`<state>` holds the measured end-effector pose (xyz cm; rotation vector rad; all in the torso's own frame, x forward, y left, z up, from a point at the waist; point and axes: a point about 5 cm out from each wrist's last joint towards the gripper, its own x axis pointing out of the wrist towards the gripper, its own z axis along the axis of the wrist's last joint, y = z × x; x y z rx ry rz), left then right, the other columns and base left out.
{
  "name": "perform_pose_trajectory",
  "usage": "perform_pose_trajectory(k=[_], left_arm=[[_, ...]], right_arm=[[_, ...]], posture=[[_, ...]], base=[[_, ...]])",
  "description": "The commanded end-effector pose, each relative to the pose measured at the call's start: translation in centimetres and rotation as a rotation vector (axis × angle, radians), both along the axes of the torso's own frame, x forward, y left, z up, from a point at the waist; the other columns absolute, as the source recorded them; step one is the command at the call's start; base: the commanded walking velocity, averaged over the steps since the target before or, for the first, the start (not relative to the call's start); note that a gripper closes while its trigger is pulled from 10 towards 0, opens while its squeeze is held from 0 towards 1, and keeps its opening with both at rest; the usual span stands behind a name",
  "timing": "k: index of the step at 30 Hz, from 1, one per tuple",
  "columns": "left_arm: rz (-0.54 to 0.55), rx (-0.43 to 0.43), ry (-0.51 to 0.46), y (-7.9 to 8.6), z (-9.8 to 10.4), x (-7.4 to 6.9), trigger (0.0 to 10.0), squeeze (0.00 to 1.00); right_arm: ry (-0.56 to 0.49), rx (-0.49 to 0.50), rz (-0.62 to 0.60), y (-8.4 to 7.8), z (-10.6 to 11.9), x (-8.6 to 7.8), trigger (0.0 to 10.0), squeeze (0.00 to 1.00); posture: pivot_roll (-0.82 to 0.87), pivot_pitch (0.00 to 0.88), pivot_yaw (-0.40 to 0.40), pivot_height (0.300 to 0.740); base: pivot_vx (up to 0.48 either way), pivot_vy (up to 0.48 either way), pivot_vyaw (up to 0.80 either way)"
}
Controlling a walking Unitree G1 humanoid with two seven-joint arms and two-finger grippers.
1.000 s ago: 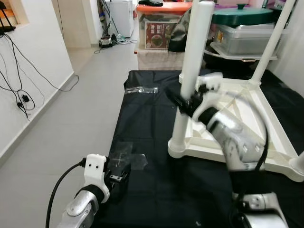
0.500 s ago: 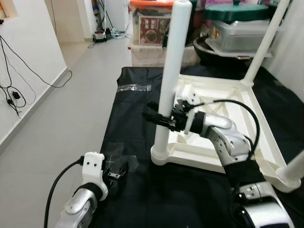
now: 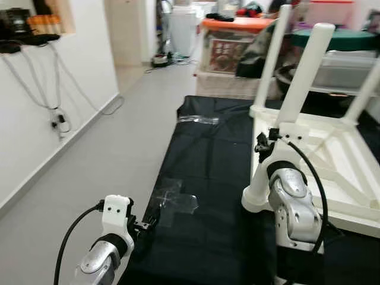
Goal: Building children table
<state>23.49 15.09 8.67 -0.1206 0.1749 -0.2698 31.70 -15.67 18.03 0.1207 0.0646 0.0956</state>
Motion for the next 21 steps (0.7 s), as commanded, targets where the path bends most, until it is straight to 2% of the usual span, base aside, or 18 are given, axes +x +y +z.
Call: perform_pose_trajectory(k=[1, 2, 3, 4, 5, 7, 10, 14, 16, 17, 18, 19, 20, 21], left_arm=[[-0.021, -0.001, 0.013, -0.5, -0.2, 0.2, 10.0, 0.00], [-0.023, -0.002, 0.009, -0.5, -0.2, 0.3, 10.0, 0.00], [-0.025, -0.002, 0.006, -0.5, -0.1, 0.4, 10.0, 0.00], [-0.025, -0.002, 0.006, -0.5, -0.1, 0.4, 10.0, 0.00], [-0.023, 0.000, 0.004, -0.4, -0.1, 0.5, 10.0, 0.00], [-0.019, 0.004, 0.003, -0.1, -0.2, 0.5, 10.0, 0.00], [-0.017, 0.006, 0.003, 0.0, -0.2, 0.5, 10.0, 0.00], [-0.010, 0.011, -0.002, 0.0, -0.2, 0.6, 10.0, 0.00], [-0.010, 0.011, -0.002, 0.0, -0.2, 0.6, 10.0, 0.00], [-0.008, 0.013, -0.004, 0.0, -0.2, 0.6, 10.0, 0.00], [-0.005, 0.014, -0.006, 0.1, -0.1, 0.6, 10.0, 0.00], [-0.005, 0.014, -0.006, 0.1, -0.1, 0.6, 10.0, 0.00], [-0.002, 0.016, -0.005, 0.2, -0.1, 0.4, 10.0, 0.00], [-0.002, 0.016, -0.005, 0.2, -0.1, 0.4, 10.0, 0.00]], right_arm=[[-0.050, 0.067, 0.256, 2.4, 1.0, 0.4, 10.0, 1.00], [-0.142, 0.063, 0.452, 3.5, 2.9, 1.2, 10.0, 0.98], [-0.183, 0.050, 0.532, 3.9, 4.1, 1.6, 10.0, 0.98], [-0.183, 0.050, 0.532, 3.9, 4.1, 1.6, 10.0, 0.98], [-0.223, 0.019, 0.658, 4.3, 5.0, 2.3, 10.0, 0.00], [-0.248, -0.010, 0.808, 4.8, 5.6, 2.7, 10.0, 0.00], [-0.247, -0.017, 0.861, 5.1, 5.7, 2.7, 10.0, 0.00], [-0.168, -0.100, 0.986, 7.3, 3.2, 3.5, 10.0, 0.00], [-0.168, -0.100, 0.986, 7.3, 3.2, 3.5, 10.0, 0.00], [-0.160, -0.105, 1.055, 7.6, 2.6, 2.9, 10.0, 0.00], [-0.160, -0.101, 1.162, 7.6, 1.9, 1.6, 0.8, 0.00], [-0.160, -0.101, 1.162, 7.6, 1.9, 1.6, 0.8, 0.00], [-0.150, -0.121, 1.323, 7.2, 0.4, -0.6, 0.0, 0.00], [-0.150, -0.121, 1.323, 7.2, 0.4, -0.6, 0.0, 0.00]], posture=[[-0.01, 0.000, -0.006, 0.740], [0.00, 0.000, -0.011, 0.740], [0.00, 0.000, -0.012, 0.740], [0.00, 0.000, -0.012, 0.740], [0.01, 0.000, -0.018, 0.740], [0.01, 0.000, -0.024, 0.740], [0.01, 0.000, -0.025, 0.740], [0.03, 0.000, -0.041, 0.740], [0.03, 0.000, -0.041, 0.740], [0.05, 0.000, -0.050, 0.740], [0.04, 0.000, -0.048, 0.740], [0.04, 0.000, -0.048, 0.740], [0.03, 0.000, -0.039, 0.740], [0.03, 0.000, -0.039, 0.740]], base=[[0.000, 0.000, 0.00], [0.000, 0.000, 0.00], [0.000, 0.000, 0.00], [0.000, 0.000, 0.00], [0.000, 0.000, 0.00], [0.000, 0.000, 0.00], [0.000, 0.000, 0.00], [0.000, 0.000, 0.00], [0.000, 0.000, 0.00], [0.000, 0.000, 0.00], [0.000, 0.000, 0.00], [0.000, 0.000, 0.00], [0.000, 0.000, 0.00], [0.000, 0.000, 0.00]])
